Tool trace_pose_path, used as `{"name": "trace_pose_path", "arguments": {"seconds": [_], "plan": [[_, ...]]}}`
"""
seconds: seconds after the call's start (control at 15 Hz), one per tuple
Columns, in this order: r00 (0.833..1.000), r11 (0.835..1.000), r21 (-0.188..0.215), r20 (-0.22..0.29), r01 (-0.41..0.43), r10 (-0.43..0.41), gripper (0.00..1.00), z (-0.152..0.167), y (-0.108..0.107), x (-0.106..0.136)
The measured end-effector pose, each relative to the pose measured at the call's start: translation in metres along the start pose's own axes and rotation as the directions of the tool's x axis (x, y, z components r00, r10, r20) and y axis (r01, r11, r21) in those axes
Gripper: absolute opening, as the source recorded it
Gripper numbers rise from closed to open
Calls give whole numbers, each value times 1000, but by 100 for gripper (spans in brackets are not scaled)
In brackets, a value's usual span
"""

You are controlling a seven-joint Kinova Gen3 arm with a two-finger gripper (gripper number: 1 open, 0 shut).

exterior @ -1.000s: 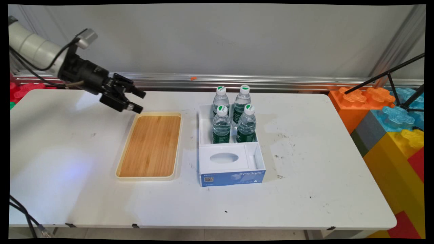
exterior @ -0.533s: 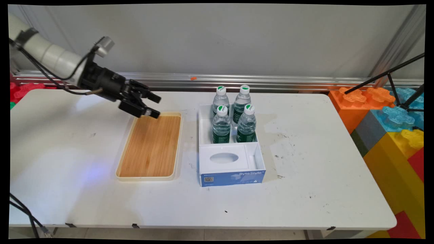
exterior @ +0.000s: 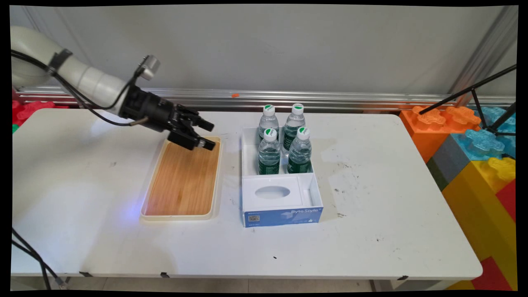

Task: Pick up the green bottle from the white box

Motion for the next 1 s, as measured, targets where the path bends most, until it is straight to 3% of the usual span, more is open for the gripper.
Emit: {"name": "trace_pose_path", "arguments": {"seconds": [1.0], "plan": [[999, 1000, 6, -52, -8, 8, 100, 93, 3, -6]]}}
